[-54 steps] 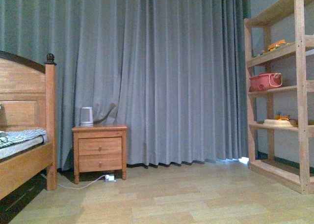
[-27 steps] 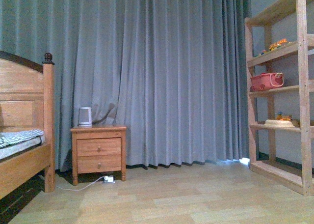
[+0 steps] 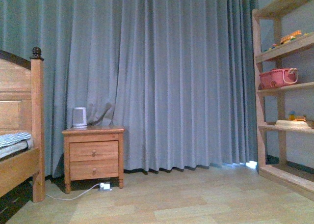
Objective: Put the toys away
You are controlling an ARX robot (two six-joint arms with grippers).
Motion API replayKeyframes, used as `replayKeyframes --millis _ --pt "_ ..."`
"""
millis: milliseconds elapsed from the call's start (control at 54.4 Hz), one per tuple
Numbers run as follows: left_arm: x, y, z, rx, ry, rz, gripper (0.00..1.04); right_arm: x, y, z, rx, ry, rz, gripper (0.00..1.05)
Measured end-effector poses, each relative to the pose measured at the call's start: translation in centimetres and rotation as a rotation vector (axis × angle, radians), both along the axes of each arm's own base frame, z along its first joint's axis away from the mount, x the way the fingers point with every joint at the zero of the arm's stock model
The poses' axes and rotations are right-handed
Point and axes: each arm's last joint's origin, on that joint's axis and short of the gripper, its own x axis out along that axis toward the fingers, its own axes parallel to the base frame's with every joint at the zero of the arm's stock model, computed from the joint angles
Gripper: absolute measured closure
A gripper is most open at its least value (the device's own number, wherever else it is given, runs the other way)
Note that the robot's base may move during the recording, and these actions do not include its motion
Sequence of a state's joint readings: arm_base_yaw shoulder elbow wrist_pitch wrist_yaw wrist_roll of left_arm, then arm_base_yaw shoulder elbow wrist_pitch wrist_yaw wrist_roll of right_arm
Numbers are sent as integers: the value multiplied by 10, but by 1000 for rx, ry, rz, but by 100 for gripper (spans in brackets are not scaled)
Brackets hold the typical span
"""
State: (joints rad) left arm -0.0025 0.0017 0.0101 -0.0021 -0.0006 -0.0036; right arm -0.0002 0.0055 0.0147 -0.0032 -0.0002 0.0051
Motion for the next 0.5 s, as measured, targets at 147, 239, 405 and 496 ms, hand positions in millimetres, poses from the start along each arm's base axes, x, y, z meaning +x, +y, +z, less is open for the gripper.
replayKeyframes --millis 147,239,405,496 --pt "0 0 0 0 0 0 6 0 0 0 0 0 0 98" --pt "0 0 0 0 0 0 6 0 0 0 0 0 0 98" --pt "0 0 0 0 0 0 6 0 0 0 0 0 0 98" --pt "0 0 0 0 0 0 6 0 0 0 0 0 0 98"
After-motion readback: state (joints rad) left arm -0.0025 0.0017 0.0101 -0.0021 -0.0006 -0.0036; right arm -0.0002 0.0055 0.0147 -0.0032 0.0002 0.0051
